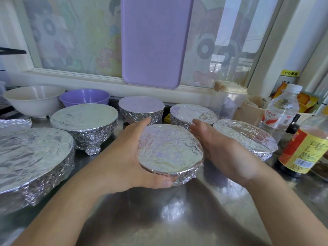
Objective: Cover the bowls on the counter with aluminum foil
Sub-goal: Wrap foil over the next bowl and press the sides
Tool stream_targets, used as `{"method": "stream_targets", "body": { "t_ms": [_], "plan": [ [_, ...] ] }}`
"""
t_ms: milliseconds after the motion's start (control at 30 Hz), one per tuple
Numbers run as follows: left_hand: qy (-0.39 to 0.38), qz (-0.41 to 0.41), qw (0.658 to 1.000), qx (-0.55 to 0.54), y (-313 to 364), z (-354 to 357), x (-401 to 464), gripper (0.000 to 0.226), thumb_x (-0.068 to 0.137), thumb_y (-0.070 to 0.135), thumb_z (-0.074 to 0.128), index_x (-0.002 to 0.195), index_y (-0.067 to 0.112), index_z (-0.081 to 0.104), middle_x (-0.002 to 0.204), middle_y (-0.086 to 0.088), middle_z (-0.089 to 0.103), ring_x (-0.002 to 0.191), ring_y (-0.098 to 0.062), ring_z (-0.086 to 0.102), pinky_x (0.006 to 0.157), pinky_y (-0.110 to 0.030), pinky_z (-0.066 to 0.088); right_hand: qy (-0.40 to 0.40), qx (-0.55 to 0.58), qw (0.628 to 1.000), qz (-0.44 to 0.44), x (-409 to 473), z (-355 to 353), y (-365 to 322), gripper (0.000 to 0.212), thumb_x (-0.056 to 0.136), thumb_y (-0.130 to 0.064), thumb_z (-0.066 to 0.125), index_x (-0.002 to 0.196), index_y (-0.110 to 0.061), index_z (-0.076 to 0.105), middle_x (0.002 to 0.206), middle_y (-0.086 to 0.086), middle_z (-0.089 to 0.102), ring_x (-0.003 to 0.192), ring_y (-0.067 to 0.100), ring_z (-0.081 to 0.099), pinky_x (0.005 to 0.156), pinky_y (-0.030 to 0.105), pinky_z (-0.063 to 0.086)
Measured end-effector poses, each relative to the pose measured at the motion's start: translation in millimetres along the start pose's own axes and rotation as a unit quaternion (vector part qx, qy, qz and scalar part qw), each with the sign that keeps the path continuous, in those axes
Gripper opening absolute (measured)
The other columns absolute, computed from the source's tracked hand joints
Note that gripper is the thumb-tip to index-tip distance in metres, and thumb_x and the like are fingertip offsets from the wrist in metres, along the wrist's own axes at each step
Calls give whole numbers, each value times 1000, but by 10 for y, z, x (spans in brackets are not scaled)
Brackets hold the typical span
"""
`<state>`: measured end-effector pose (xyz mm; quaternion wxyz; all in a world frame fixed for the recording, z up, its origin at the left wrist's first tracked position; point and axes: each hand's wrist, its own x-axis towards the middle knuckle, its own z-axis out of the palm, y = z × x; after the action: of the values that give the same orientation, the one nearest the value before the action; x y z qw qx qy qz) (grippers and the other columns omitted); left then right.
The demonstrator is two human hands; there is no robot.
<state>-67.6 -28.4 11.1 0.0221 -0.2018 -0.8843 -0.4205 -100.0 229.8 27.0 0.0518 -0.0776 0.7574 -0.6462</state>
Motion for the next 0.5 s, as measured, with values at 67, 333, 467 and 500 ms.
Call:
{"method": "stream_targets", "body": {
  "t_ms": [67, 333, 467, 500],
  "plan": [
    [-13, 0, 1000, -5, 14, 11, -8, 152, 37, 67, 99, 158, 60, 7, 150, 48, 16, 135, 25, 25, 106, -14, 30, 24, -9, 999, -38, 54, 40, 90, 63, 93, -66, 67, 148, -38, 58, 153, -14, 57, 146, 11, 47, 125, 46, 32],
    [-38, -13, 997, -59, -15, 67, 17, 155, 36, 60, 104, 159, 58, 9, 154, 42, 28, 138, 18, 36, 120, -25, 34, 68, -29, 996, -46, -128, 148, 110, 35, 106, -43, 53, 134, -34, 72, 142, -14, 65, 132, 1, 59, 121, 34, 39],
    [-35, -27, 997, -70, -4, 51, 16, 156, 38, 57, 103, 159, 57, 6, 155, 35, 29, 138, 19, 34, 119, -22, 31, 72, -50, 995, -41, -118, 141, 149, 50, 92, -62, 52, 135, -42, 69, 145, -22, 61, 137, -2, 53, 124, 38, 34],
    [-34, -33, 996, -73, -2, 39, 16, 156, 38, 57, 103, 160, 56, 5, 155, 35, 30, 135, 22, 33, 117, -20, 31, 72, -40, 996, -42, -105, 143, 164, 47, 96, -60, 53, 136, -41, 69, 144, -22, 62, 137, -2, 53, 125, 39, 33]
  ]
}}
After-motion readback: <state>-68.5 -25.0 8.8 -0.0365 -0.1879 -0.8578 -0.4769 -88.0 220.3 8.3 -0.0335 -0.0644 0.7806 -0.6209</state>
